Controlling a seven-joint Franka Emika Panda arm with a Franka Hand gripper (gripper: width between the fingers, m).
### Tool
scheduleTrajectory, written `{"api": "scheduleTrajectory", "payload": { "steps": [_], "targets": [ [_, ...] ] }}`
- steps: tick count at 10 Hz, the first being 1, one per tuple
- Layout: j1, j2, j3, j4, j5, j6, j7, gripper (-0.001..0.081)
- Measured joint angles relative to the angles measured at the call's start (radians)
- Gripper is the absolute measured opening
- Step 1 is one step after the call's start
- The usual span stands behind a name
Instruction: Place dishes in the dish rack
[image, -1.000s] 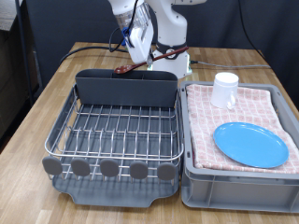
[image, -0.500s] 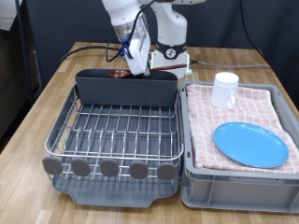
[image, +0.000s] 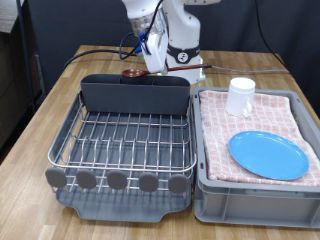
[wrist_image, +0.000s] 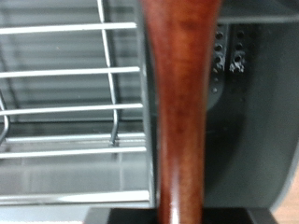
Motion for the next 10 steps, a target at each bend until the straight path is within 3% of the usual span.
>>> {"api": "scheduleTrajectory", "payload": {
  "steps": [3, 6, 10],
  "targets": [
    [-0.005, -0.051, 0.047, -0.028, -0.003, -0.010, 0.065, 0.0089],
    [0.004, -0.058, 0.029, -0.029, 0.035, -0.081, 0.032, 0.0089],
    [0.006, -0.056, 0.019, -0.019, 0.056, -0.096, 0.013, 0.0089]
  ]
}}
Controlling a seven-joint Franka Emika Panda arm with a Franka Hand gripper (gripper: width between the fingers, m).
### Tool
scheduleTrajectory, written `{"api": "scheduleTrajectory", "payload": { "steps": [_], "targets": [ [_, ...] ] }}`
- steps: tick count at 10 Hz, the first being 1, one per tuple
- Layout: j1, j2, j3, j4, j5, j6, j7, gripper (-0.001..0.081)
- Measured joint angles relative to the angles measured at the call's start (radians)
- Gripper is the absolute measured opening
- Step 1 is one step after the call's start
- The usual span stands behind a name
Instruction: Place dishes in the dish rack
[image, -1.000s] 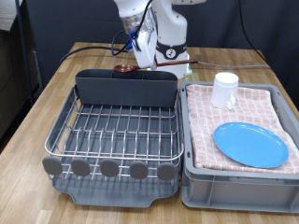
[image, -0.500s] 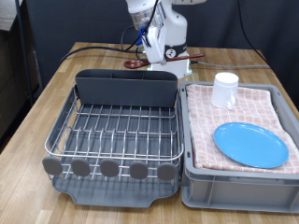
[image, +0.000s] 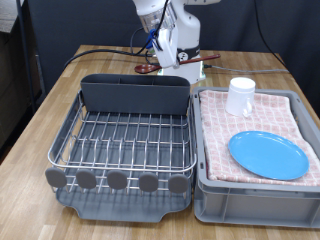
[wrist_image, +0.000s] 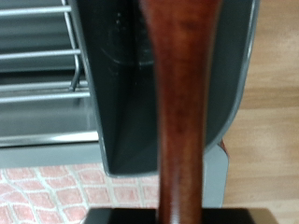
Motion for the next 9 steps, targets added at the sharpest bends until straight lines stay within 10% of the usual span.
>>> {"api": "scheduleTrajectory", "payload": {
  "steps": [9],
  "targets": [
    [0.040, 0.117, -0.255, 0.055, 0.271, -0.155, -0.445, 0.0089]
  ]
}}
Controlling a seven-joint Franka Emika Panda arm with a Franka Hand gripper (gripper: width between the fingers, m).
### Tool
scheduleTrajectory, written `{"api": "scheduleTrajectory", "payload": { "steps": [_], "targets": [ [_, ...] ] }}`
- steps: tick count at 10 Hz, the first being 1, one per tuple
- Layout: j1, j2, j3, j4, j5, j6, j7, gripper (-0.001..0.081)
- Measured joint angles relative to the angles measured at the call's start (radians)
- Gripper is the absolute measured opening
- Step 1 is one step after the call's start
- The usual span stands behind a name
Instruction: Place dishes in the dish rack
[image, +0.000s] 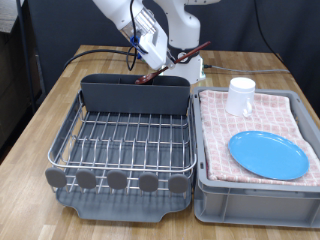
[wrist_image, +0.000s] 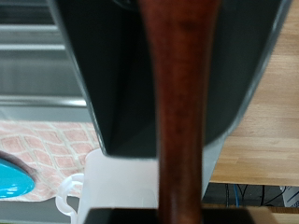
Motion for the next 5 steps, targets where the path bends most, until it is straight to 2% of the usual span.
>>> {"api": "scheduleTrajectory", "payload": {
  "steps": [5],
  "targets": [
    [0.000, 0.105, -0.029, 0.046, 0.010, 0.032, -0.009, 0.0100]
  ]
}}
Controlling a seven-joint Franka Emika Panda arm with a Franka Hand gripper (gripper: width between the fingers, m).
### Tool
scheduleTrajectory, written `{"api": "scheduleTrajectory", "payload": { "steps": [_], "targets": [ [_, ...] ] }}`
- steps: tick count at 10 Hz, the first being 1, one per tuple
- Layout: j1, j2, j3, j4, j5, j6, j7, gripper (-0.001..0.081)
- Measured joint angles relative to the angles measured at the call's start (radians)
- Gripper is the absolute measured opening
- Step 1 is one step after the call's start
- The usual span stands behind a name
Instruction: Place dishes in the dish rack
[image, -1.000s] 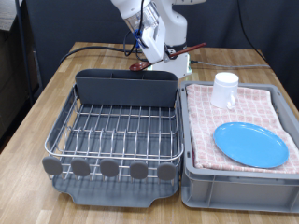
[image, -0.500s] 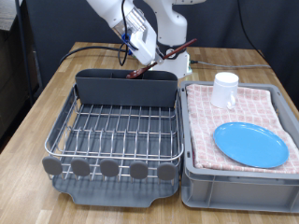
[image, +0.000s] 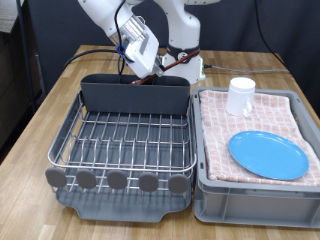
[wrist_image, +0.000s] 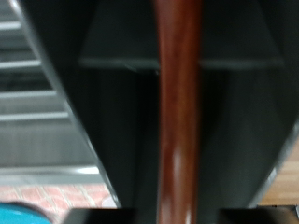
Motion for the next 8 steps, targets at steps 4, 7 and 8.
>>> {"api": "scheduleTrajectory", "payload": {
  "steps": [4, 7, 8],
  "targets": [
    [0.000, 0.019, 0.024, 0.000, -0.026, 0.075, 0.029, 0.0471],
    [-0.006, 0.015, 0.071, -0.001, -0.110, 0.119, 0.136, 0.0767],
    [-0.011, 0.006, 0.103, -0.001, -0.172, 0.141, 0.215, 0.0794]
  ]
}}
